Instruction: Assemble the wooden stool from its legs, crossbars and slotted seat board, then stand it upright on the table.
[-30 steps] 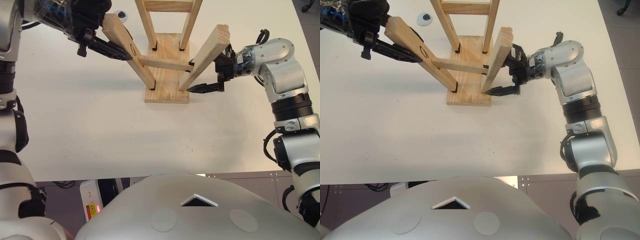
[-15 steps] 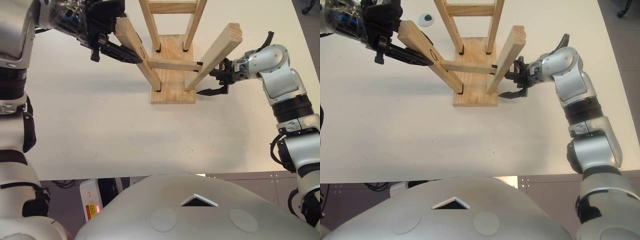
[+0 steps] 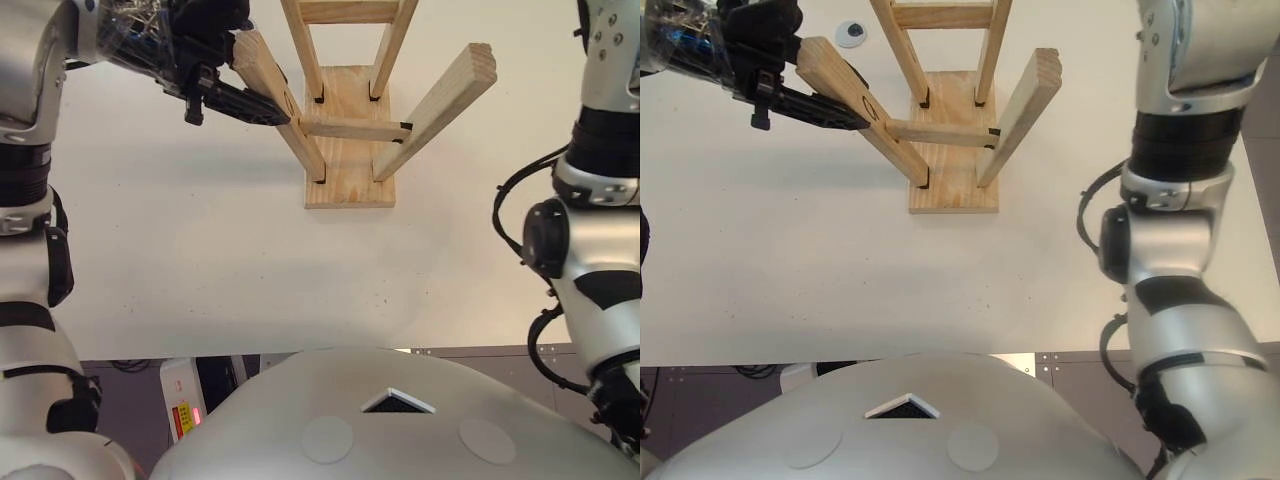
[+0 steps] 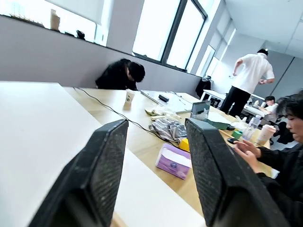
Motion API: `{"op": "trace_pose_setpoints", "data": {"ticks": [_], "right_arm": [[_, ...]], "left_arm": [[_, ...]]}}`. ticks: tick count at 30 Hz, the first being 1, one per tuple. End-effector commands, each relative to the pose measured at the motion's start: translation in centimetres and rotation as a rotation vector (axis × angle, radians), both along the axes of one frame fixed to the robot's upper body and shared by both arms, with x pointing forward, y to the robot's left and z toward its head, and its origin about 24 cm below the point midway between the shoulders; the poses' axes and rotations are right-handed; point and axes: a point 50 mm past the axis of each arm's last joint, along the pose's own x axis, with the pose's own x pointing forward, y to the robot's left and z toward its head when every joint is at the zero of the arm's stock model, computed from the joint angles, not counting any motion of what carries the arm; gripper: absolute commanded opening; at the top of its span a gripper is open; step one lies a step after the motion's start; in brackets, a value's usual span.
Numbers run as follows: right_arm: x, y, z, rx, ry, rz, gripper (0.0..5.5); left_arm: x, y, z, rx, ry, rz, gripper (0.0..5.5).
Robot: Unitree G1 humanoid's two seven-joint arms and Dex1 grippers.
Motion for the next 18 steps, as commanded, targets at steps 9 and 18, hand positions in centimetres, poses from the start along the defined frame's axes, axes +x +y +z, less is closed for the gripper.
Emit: {"op": "trace_pose_setpoints", "data": {"ticks": [9,18], "right_arm": [[-8.1,4.7,-4.2,-0.189,0.365,0.219,0.02],[-8.5,3.3,-13.4,-0.527,0.516,0.162,0.00]], "left_arm": [[-0.2,0.8,-5.4,0.030,0.197,0.162,2.01],[-0.3,0.2,-5.2,0.016,0.192,0.143,2.01]]}}
